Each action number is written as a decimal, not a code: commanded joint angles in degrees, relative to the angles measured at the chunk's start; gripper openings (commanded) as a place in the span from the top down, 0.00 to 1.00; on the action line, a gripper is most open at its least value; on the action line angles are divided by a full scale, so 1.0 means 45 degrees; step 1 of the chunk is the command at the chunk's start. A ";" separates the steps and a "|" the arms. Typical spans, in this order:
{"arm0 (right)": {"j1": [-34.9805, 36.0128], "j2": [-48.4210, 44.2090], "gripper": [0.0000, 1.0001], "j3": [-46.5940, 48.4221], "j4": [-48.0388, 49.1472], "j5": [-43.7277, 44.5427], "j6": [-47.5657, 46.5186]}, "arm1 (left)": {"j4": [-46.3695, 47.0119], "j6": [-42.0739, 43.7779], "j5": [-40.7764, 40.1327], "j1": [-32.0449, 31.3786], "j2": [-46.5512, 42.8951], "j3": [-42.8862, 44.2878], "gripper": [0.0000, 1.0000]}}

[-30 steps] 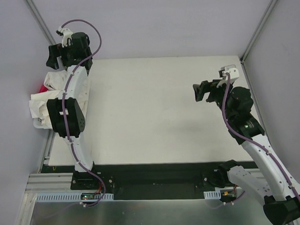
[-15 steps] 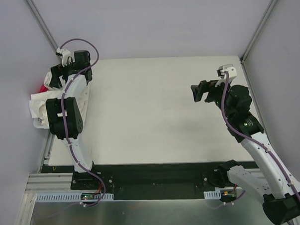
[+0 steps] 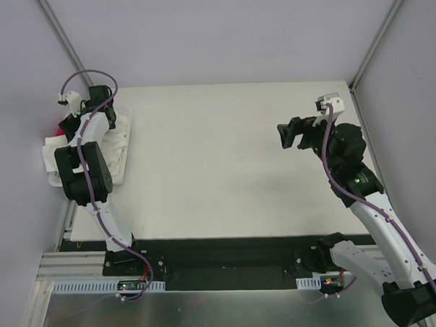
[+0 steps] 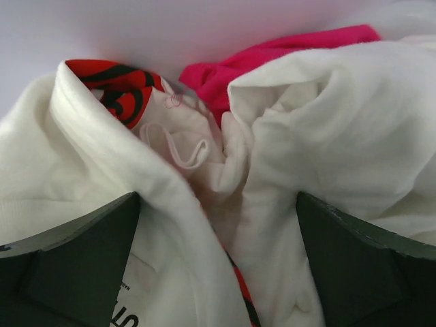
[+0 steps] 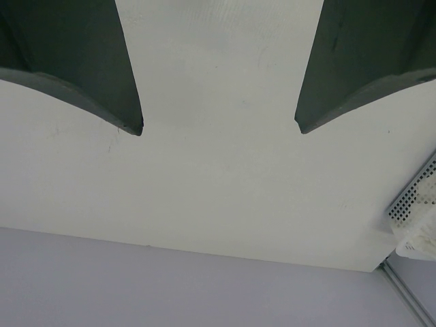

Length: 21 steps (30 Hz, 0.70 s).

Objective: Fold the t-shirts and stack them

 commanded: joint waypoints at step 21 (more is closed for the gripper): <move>-0.0261 0.0363 0.04 0.0210 0.0351 -0.0198 0.0543 | -0.1828 -0.1350 0.2922 -0.0565 -0.2731 0.0754 1.00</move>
